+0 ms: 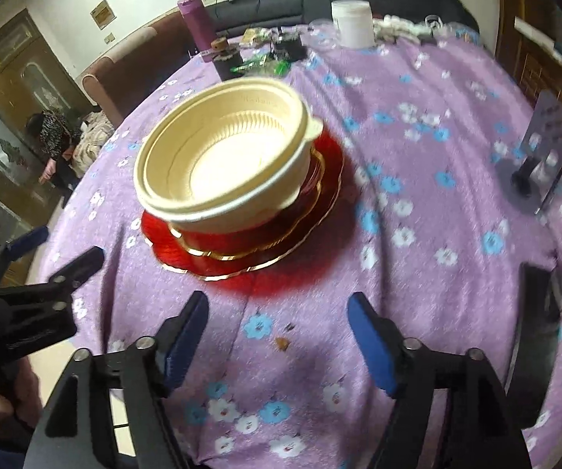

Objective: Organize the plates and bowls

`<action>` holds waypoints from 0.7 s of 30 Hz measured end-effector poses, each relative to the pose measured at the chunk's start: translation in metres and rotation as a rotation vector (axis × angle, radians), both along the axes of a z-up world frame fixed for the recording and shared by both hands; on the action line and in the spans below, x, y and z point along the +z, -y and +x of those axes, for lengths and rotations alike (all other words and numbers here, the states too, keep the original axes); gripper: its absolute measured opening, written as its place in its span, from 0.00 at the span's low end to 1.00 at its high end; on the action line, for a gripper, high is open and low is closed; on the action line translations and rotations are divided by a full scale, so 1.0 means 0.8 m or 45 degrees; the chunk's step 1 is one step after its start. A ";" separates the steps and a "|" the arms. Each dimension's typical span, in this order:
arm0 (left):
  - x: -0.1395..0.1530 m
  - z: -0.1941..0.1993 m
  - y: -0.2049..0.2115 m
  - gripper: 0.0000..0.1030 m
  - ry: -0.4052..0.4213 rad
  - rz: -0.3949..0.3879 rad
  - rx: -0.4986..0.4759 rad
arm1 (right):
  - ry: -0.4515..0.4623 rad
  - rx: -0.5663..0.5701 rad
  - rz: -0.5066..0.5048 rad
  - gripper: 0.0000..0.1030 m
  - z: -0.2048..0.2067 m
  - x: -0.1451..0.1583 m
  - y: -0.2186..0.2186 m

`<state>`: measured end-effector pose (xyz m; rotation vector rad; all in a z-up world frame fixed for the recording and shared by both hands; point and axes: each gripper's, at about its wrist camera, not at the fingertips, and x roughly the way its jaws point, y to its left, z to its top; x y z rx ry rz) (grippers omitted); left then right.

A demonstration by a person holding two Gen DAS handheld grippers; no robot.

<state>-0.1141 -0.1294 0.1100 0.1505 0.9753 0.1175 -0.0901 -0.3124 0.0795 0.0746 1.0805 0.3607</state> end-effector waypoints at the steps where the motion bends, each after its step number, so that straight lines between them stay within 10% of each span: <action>1: 0.002 0.003 0.000 1.00 -0.007 0.002 0.001 | 0.015 0.000 -0.018 0.82 0.001 0.003 -0.002; 21: 0.027 0.015 -0.034 1.00 0.089 0.148 0.044 | 0.127 0.007 -0.098 0.84 0.003 0.025 -0.037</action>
